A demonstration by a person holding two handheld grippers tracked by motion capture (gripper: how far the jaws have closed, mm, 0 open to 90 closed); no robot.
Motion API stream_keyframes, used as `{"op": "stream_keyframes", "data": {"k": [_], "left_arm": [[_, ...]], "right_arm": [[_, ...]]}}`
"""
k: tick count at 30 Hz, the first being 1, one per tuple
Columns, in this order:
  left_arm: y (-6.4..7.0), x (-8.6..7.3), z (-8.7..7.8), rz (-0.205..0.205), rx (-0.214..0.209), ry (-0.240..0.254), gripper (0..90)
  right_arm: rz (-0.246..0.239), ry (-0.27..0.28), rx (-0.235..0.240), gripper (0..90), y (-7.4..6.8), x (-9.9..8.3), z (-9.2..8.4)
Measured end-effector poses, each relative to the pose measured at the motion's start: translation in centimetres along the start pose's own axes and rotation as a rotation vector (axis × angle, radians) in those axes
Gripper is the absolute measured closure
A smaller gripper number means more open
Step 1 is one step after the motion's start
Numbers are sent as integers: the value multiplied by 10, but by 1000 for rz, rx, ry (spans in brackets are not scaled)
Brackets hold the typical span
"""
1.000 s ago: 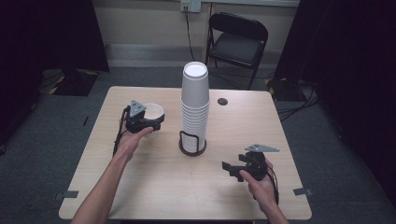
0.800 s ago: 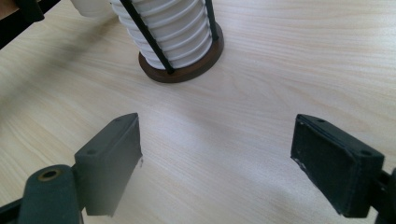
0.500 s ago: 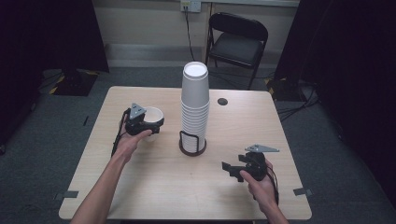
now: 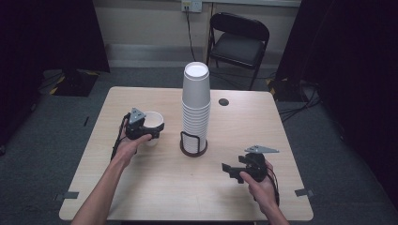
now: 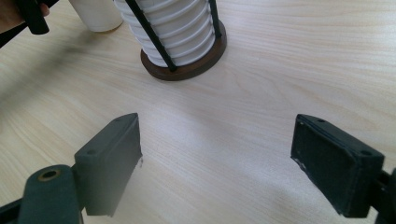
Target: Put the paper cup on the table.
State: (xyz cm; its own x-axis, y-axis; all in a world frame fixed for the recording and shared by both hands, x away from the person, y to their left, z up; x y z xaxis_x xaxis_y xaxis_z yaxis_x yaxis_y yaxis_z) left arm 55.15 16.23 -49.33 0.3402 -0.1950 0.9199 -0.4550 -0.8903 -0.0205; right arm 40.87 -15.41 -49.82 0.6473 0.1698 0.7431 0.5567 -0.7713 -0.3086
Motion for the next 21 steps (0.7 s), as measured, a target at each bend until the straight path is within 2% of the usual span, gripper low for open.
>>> {"op": "stream_keyframes", "data": {"k": [3, 4, 8, 10, 12, 14, 18, 19, 21], "left_arm": [[1, -3, -3, -7, -4, -13, 88], [1, -4, -4, 5, -4, -26, 89], [1, -8, -6, -4, -14, -31, 92], [-2, -13, -7, -37, 6, -47, 92], [-3, -19, -6, -53, -2, -73, 104], [-2, -22, -7, -36, -3, -69, 116], [-2, -28, -7, -7, -1, -102, 129], [-1, -30, -7, -4, -5, -112, 133], [-2, -34, -6, -25, -4, -138, 143]], "right_arm": [[2, 0, -2, 155, 1, 0, -1], [2, 0, -2, 155, 1, 0, 0], [3, 0, 1, 155, 0, 0, 0], [-1, 0, 0, 155, 0, 0, 0], [0, 0, 1, 155, 0, 0, -1], [2, 2, -1, 155, 0, 0, -1], [2, -1, -1, 155, 0, 0, 0], [4, -2, -1, 155, 0, -1, 0], [1, -4, 0, 155, -1, -1, 0]]}}
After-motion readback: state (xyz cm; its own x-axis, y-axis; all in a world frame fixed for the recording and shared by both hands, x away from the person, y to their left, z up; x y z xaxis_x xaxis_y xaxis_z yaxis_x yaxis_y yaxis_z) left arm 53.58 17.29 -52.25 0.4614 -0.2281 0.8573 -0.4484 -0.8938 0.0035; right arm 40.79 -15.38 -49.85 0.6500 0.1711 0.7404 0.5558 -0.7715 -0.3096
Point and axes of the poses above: each handheld gripper's, and its own axes: z roughly forward along the jaws, x roughly out of its top, y roughly to its right, the point moved 9 cm from there along z, roughly forward along the jaws, and after that the axes turned 5 degrees about x, right-handed, at the moved point
